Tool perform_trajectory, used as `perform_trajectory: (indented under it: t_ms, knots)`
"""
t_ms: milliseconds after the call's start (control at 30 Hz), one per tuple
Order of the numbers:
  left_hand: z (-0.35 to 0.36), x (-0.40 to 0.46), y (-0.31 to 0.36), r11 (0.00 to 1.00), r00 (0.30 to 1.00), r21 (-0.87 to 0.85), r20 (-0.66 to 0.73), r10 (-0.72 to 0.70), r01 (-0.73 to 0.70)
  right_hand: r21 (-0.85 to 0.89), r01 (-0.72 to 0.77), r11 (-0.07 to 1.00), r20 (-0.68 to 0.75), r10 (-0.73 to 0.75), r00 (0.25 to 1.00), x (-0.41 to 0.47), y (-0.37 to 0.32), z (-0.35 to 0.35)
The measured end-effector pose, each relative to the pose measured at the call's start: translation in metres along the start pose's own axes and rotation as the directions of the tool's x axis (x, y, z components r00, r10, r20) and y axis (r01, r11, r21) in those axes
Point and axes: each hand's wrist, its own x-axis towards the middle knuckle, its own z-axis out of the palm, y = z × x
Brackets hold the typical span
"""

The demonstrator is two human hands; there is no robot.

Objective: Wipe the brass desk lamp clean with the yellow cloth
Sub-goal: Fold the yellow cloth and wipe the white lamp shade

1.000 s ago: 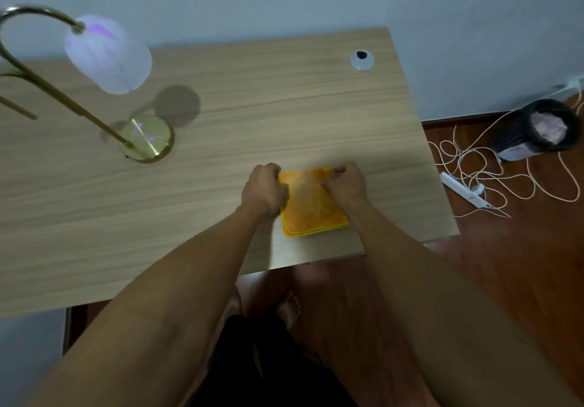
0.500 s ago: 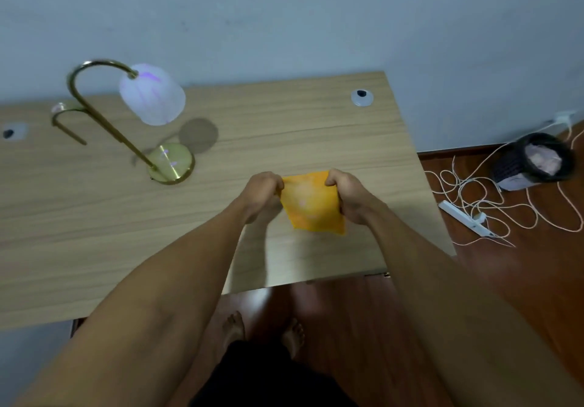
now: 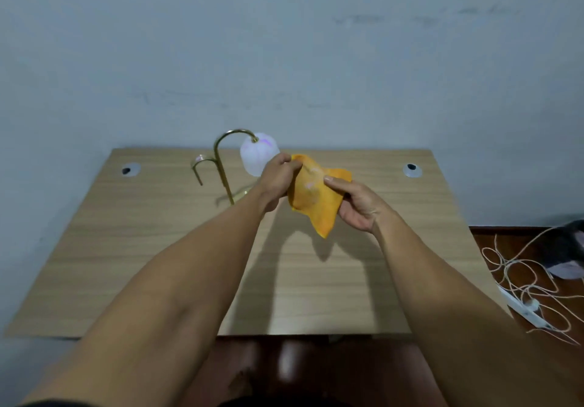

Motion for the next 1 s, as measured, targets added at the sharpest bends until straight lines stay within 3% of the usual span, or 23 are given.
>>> perform_trajectory:
  t_ms: [133, 233, 400, 500, 733, 900, 1000]
  knots:
    - [-0.04, 0.001, -0.002, 0.999, 1.0, -0.038, -0.006, 0.0, 0.0, 0.096, 0.081, 0.992, -0.163, -0.065, 0.984, 0.02, -0.005, 0.037]
    - [-0.072, 0.001, -0.023, 0.999, 0.997, -0.016, -0.062, -0.044, 0.043, 0.102, 0.182, 0.978, -0.337, -0.138, 0.931, 0.036, -0.008, 0.06]
    - [-0.127, 0.001, -0.062, 0.99, 0.95, 0.079, -0.302, -0.085, 0.113, -0.248, 0.255, 0.935, -0.554, -0.353, 0.754, 0.062, -0.002, 0.089]
    - [-0.154, 0.013, -0.084, 0.991, 0.918, 0.055, -0.384, -0.095, 0.126, -0.338, 0.303, 0.891, -0.602, -0.452, 0.659, 0.075, 0.007, 0.108]
    - [-0.155, 0.026, -0.083, 0.996, 0.987, 0.091, -0.163, -0.006, 0.021, -0.414, 0.346, 0.842, -0.546, -0.534, 0.646, 0.095, 0.028, 0.144]
    - [-0.146, 0.048, -0.079, 0.987, 0.977, 0.096, -0.161, 0.14, -0.126, -0.496, 0.412, 0.764, -0.348, -0.61, 0.712, 0.114, 0.047, 0.161]
    - [-0.141, 0.053, -0.074, 0.97, 0.954, 0.187, -0.223, 0.199, -0.158, -0.687, 0.32, 0.653, -0.314, -0.663, 0.679, 0.123, 0.064, 0.165]
